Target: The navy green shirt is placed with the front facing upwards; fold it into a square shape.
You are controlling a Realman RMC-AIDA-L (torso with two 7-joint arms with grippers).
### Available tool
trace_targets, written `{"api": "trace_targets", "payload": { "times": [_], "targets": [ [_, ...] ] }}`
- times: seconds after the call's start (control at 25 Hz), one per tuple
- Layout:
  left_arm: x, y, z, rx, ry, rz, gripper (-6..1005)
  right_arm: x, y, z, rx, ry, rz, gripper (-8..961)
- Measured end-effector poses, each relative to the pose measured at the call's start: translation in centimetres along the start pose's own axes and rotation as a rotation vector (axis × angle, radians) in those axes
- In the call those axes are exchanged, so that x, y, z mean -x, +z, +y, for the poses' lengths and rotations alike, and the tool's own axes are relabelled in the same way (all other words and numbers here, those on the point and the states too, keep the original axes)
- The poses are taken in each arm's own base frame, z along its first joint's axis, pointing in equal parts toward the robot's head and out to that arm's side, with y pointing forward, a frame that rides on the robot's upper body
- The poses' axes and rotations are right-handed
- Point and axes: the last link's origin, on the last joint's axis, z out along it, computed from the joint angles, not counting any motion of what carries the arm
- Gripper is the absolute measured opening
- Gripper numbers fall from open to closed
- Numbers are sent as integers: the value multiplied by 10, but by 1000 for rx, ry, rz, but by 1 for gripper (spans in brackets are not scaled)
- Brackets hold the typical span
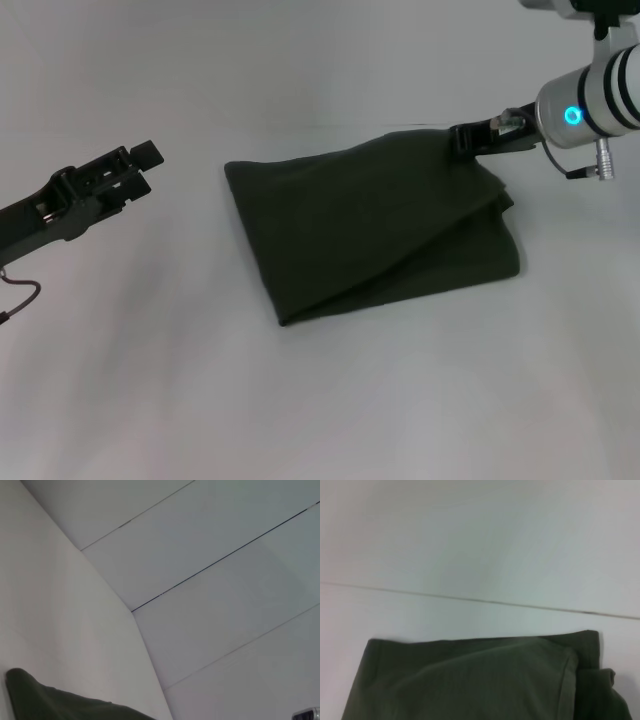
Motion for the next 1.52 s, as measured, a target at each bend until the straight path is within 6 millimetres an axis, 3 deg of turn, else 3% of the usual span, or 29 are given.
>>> {"api": "trace_targets", "payload": {
  "times": [0.28,0.68,1.04,1.52],
  "targets": [
    [-1,1,1,3,-3,0,765,8,-3,-5,-15,6,-36,69],
    [-2,2,2,6,-4,-2,765,24,-14,11,24,-37,-48,75],
    [-3,2,0,-3,-3,4,766,-11,1,-16,-72,-28,64,80],
    [1,4,-1,1,-16,2,766,-25,10,-22,-124,-43,108,87]
  ]
}}
